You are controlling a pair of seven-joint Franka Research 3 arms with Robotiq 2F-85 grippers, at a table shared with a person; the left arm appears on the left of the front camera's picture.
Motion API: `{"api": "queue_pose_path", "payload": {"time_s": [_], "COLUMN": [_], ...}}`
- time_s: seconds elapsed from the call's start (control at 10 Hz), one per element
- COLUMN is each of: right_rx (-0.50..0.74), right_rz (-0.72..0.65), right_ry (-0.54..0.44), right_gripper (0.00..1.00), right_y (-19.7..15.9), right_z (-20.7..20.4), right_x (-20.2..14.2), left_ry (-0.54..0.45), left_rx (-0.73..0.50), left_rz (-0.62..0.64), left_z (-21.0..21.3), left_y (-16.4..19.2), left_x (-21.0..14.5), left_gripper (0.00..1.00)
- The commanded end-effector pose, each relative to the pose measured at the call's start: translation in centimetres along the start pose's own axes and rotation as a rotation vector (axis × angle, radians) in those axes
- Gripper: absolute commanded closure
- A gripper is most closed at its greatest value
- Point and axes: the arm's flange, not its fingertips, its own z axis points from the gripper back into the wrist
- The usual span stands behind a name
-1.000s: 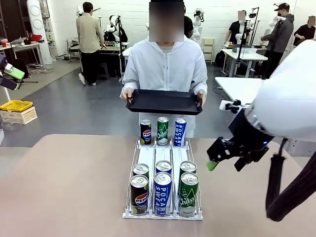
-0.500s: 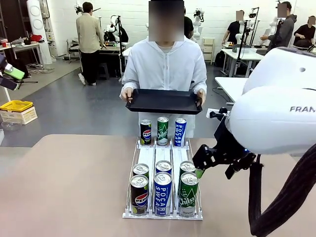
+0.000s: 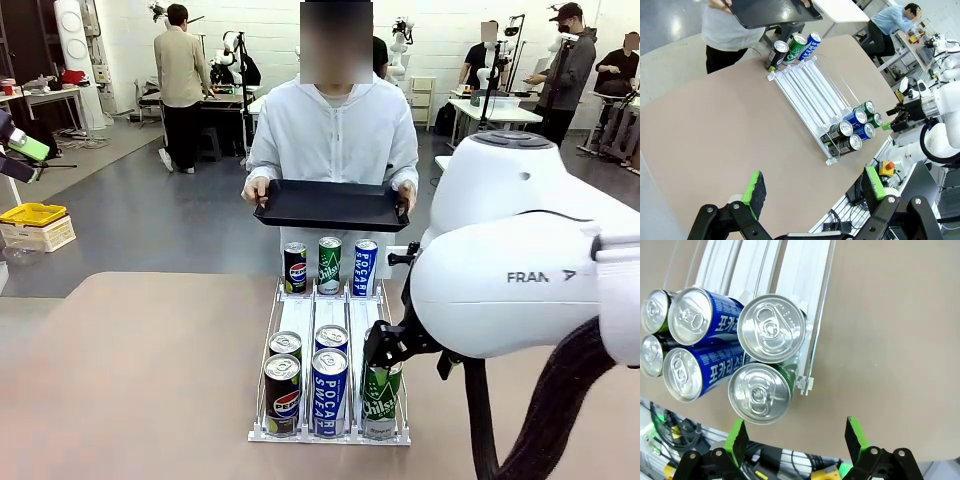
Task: Retrieve and hand over the desired beverage to the person.
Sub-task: Pick up a can of the same type that the person held from the Automatic Can Dispenser.
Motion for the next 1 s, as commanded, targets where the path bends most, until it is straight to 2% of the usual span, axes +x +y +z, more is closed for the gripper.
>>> {"api": "queue_pose_path", "payload": {"time_s": [0.0,0.3,0.9], "right_rx": [-0.033,-0.043,-0.054], "right_rz": [-0.022,-0.008,0.014], "right_ry": [-0.009,-0.015,0.014], "right_gripper": [0.00,0.00,0.00], "right_y": [1.7,3.1,3.8], "right_z": [-0.5,-0.3,-1.6], "right_x": [1.0,1.3,2.6], "left_ry": [-0.013,-0.013,-0.013], "left_rx": [-0.017,-0.017,-0.017], "left_rz": [-0.020,-0.020,-0.020], "left_z": [0.1,0.1,0.1], "left_y": [0.2,0.2,0.2], "left_x": [0.0,0.0,0.0], "left_gripper": [0.00,0.00,0.00]}}
